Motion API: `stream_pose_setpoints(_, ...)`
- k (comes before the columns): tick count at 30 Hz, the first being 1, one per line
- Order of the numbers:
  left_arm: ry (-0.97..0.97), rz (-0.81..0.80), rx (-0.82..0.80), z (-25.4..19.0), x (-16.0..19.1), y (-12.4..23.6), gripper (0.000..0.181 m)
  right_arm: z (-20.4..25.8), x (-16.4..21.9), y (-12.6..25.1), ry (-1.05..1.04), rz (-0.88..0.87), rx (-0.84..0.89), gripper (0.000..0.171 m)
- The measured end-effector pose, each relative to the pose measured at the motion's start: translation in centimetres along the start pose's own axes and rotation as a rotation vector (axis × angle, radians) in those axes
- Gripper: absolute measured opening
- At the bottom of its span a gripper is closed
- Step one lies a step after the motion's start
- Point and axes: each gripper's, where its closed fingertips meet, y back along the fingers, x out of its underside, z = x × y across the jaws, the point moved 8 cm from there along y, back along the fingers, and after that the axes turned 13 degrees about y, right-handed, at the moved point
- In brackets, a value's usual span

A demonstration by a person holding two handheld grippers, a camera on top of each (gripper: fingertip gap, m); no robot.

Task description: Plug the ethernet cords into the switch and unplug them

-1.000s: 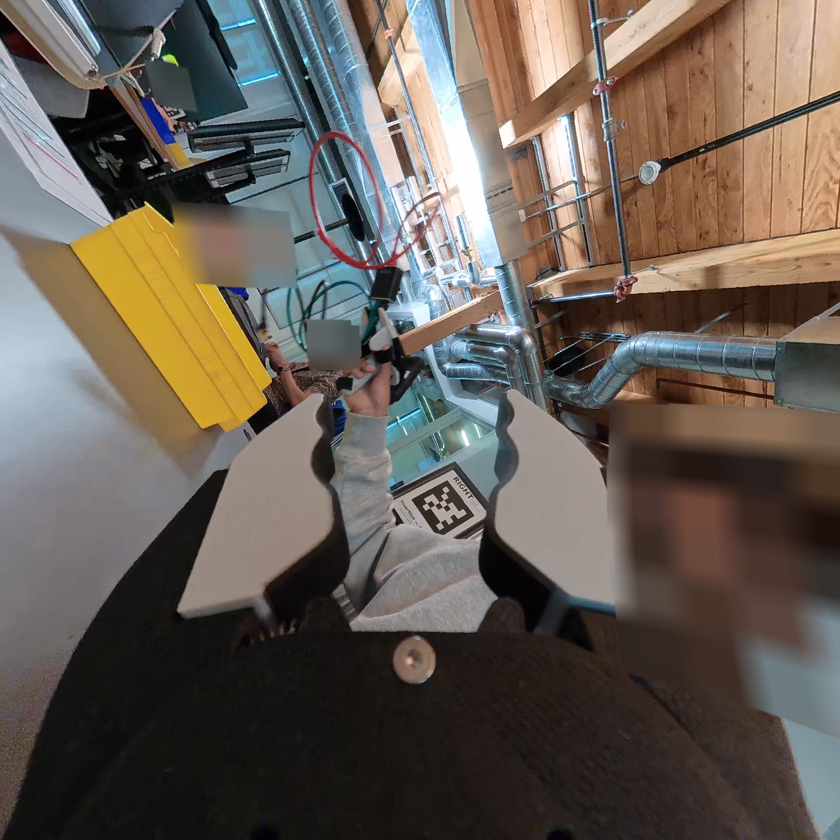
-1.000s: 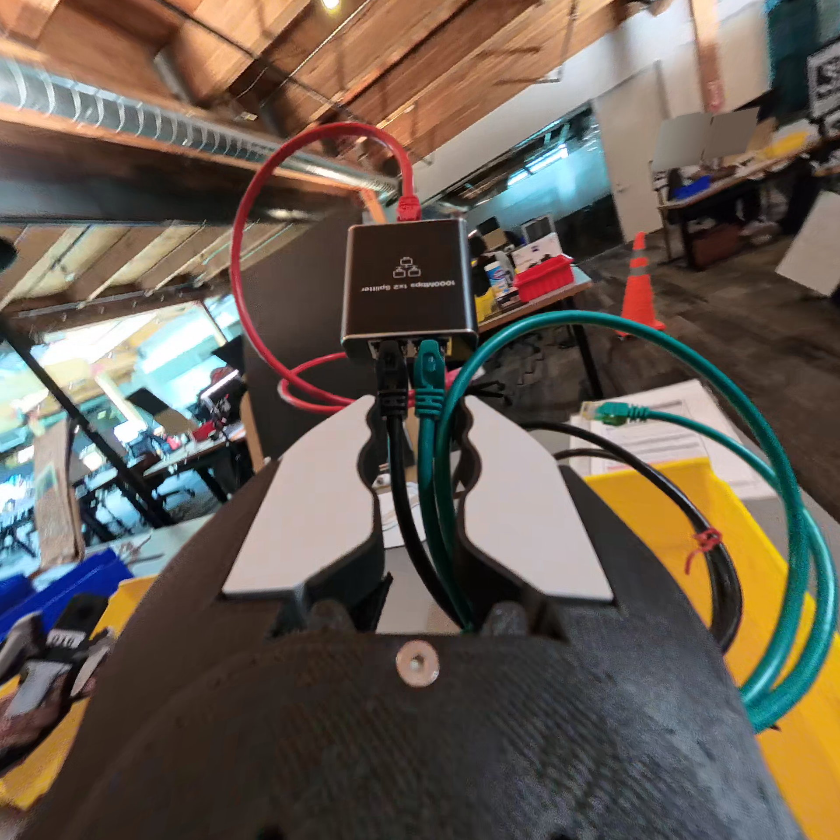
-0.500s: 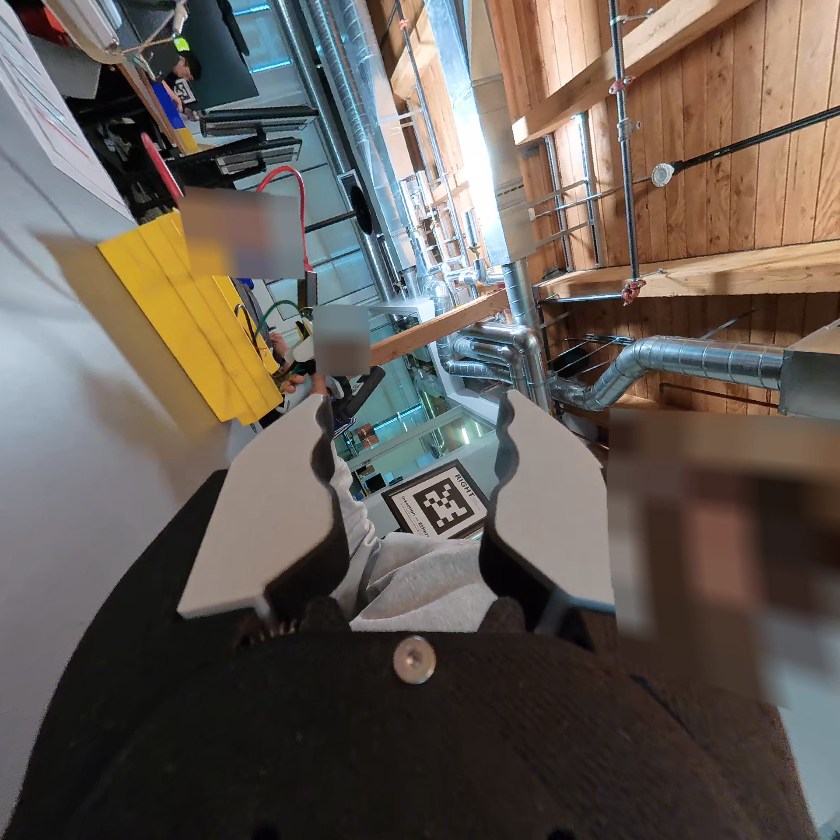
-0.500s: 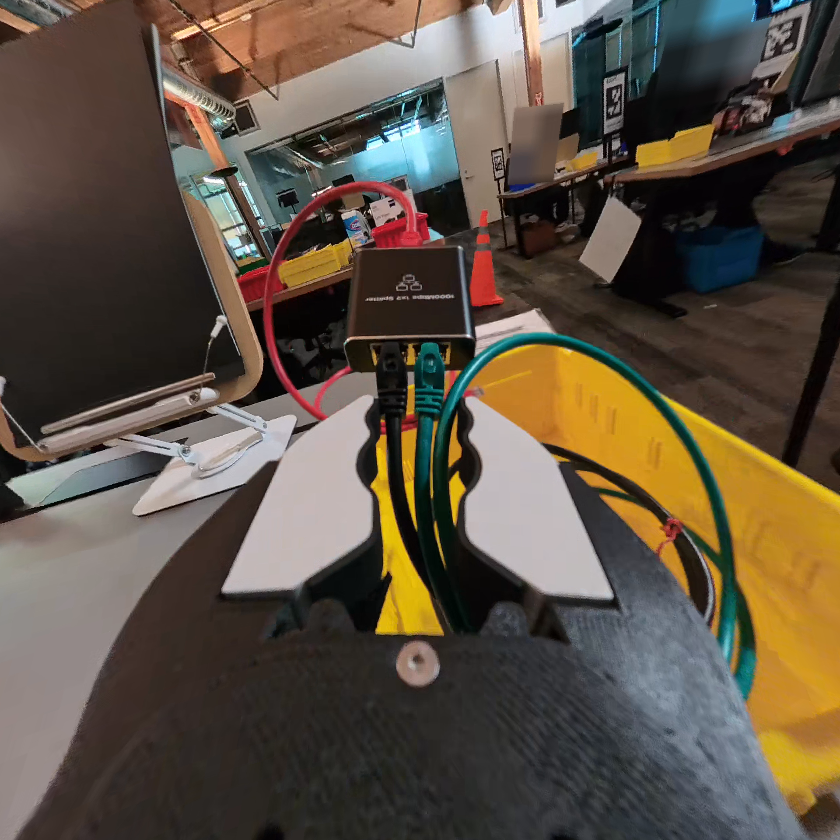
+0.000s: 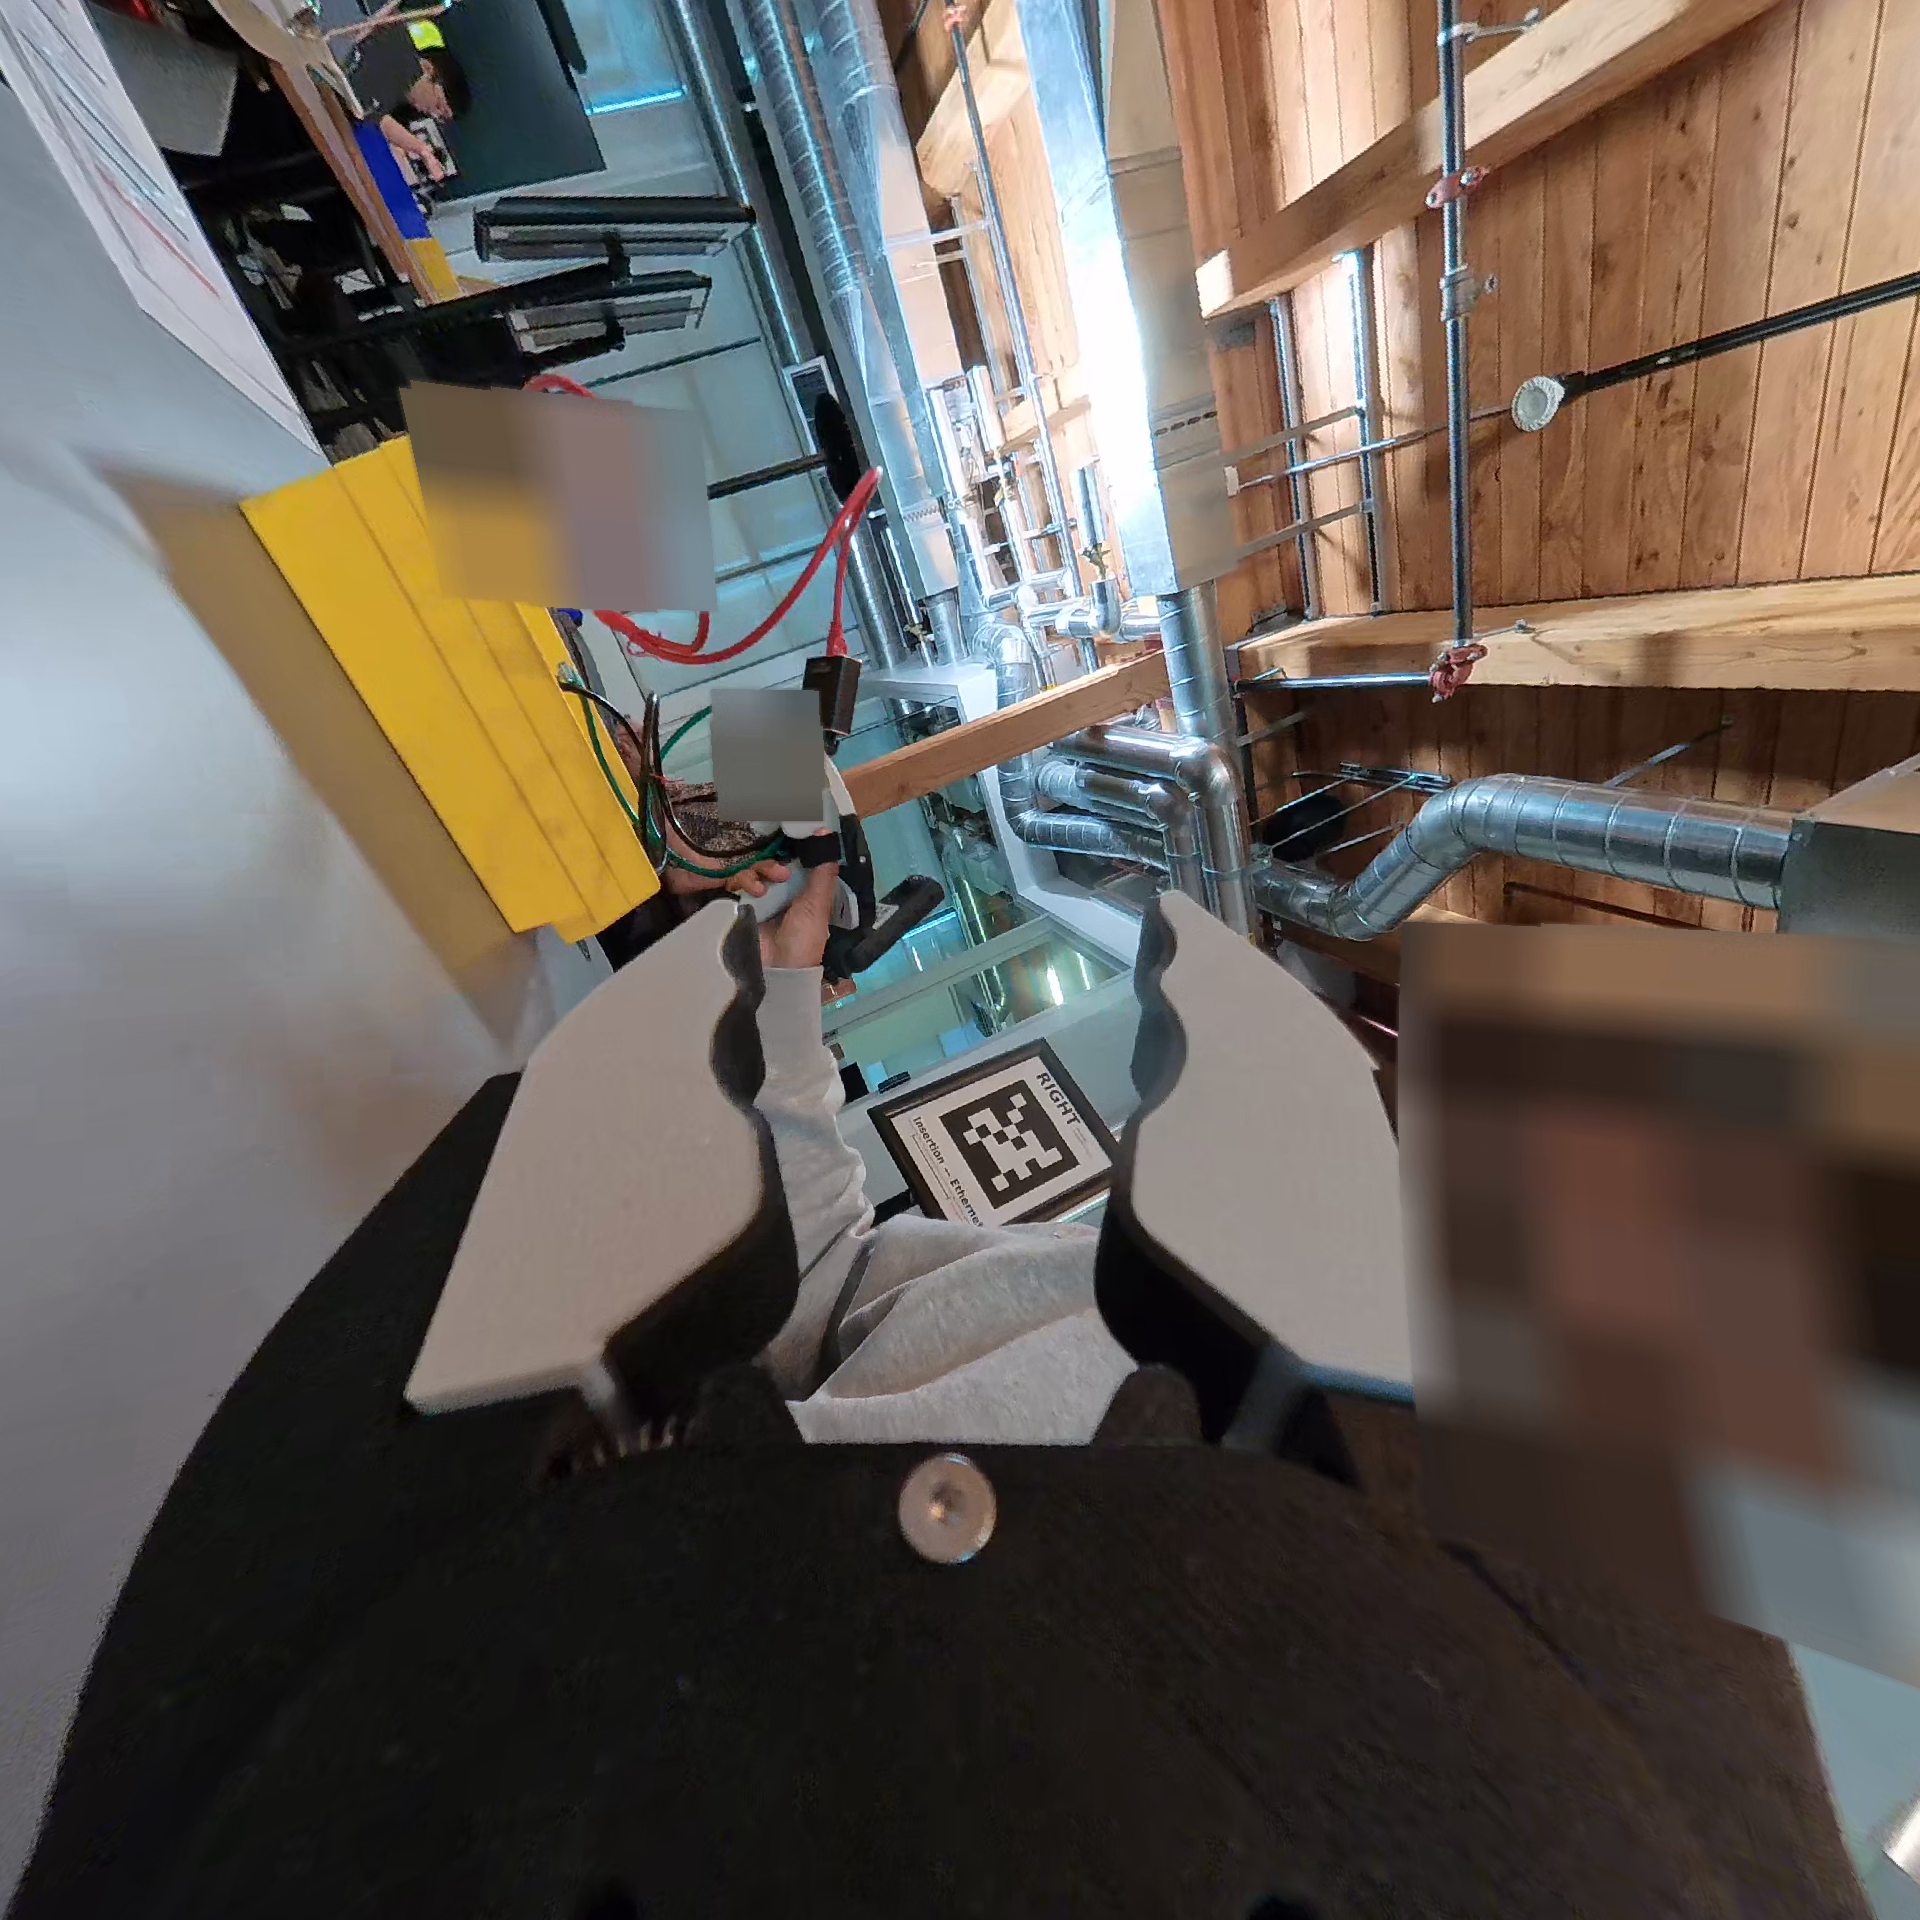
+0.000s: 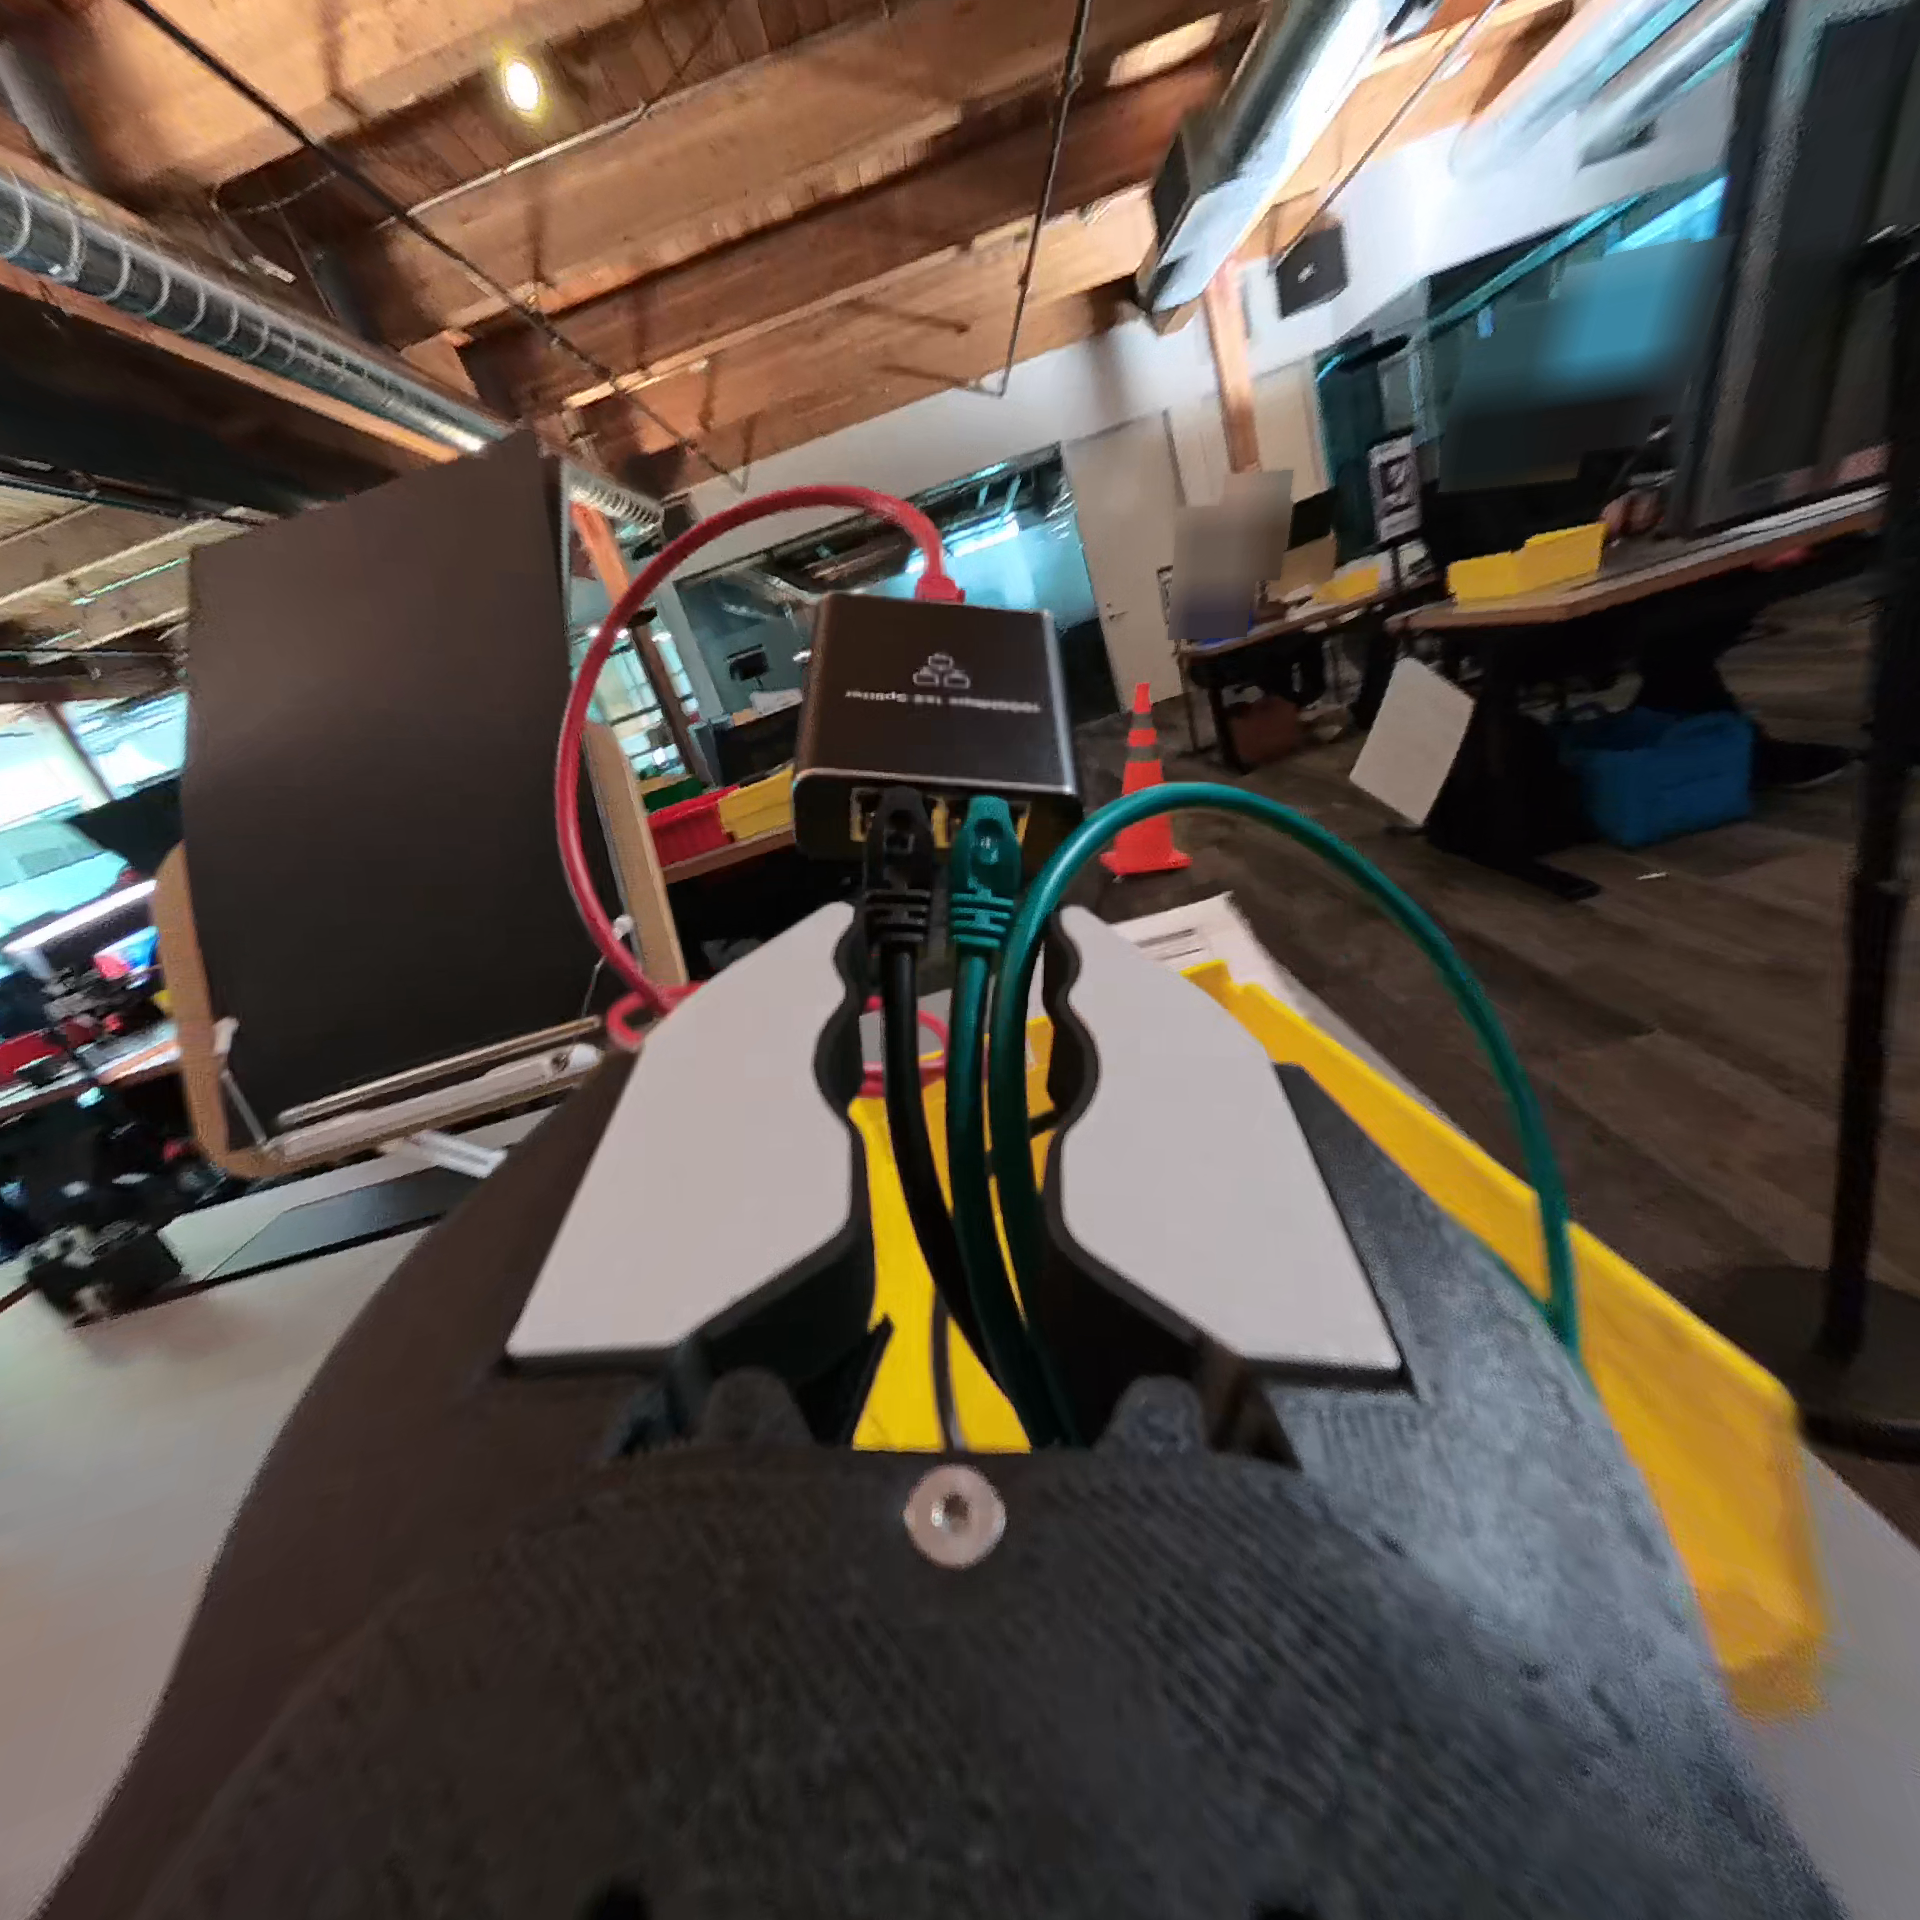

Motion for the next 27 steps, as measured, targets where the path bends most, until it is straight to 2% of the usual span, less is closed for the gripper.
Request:
stream_pose_setpoints(3, 0.003, 0.000, -0.002, 0.2, 0.0, -0.1, 0.070, -1.2, -1.8, 1.3, 0.045, 0.002, 0.072, 0.028)
stream_pose_setpoints(6, 0.011, 0.002, -0.001, 0.4, 0.1, -0.3, 0.070, -1.6, -1.9, 1.4, 0.143, 0.090, 0.123, 0.026)
stream_pose_setpoints(10, 0.016, 0.019, -0.003, 0.6, 0.4, -0.9, 0.070, -1.5, 1.6, 0.4, 0.114, 0.202, 0.126, 0.026)
stream_pose_setpoints(15, 0.008, 0.040, -0.009, 0.4, 0.9, -1.4, 0.070, 0.2, 5.4, -2.2, -0.001, 0.325, 0.003, 0.023)
stream_pose_setpoints(19, 0.014, 0.038, -0.008, 0.6, 0.8, -1.4, 0.070, 1.4, 5.8, -3.7, 0.017, 0.430, -0.083, 0.056)
stream_pose_setpoints(20, 0.017, 0.036, -0.008, 0.6, 0.8, -1.3, 0.070, 1.5, 5.6, -3.5, 0.046, 0.437, -0.080, 0.060)
stream_pose_setpoints(23, 0.021, 0.033, -0.008, 0.8, 0.8, -1.2, 0.070, 1.0, 3.6, -1.9, 0.133, 0.355, -0.026, 0.055)
stream_pose_setpoints(27, 0.023, 0.031, -0.007, 0.9, 0.7, -1.1, 0.070, -1.4, 0.9, 1.1, 0.099, 0.221, 0.074, 0.052)
